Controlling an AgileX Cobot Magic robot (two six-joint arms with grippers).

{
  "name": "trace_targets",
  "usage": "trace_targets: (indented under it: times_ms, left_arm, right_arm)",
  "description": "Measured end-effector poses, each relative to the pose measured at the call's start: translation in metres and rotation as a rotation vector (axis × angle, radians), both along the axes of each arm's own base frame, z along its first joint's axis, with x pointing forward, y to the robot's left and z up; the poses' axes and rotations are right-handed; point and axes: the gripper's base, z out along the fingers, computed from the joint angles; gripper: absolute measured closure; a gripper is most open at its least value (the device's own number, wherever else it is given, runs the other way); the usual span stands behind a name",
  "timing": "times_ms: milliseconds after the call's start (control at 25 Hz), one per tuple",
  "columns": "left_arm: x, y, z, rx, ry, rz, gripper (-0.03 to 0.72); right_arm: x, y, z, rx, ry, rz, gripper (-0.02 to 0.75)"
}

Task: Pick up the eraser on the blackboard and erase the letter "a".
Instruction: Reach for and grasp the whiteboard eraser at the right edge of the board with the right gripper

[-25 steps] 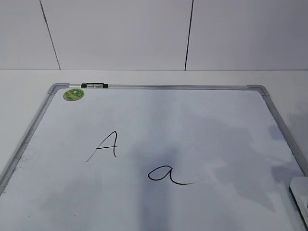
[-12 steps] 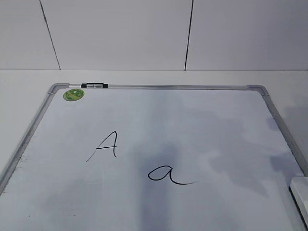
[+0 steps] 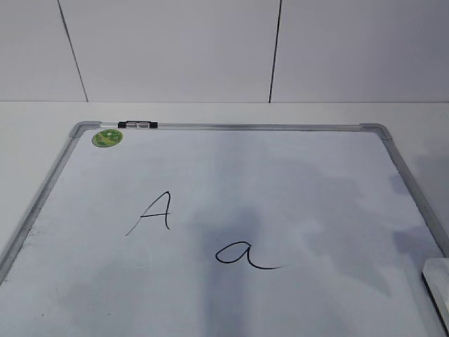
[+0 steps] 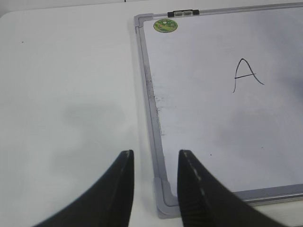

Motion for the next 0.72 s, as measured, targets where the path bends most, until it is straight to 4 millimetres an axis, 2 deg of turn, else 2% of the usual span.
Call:
trace_targets:
  times_ms: [720]
  left_arm:
    - [0.0000,0.0000,0.0000,0.000,0.000,0.000,0.453]
  right_arm:
    - [-0.0006,0.0001,-0.0005,0.001,0.012,-0.006,0.072]
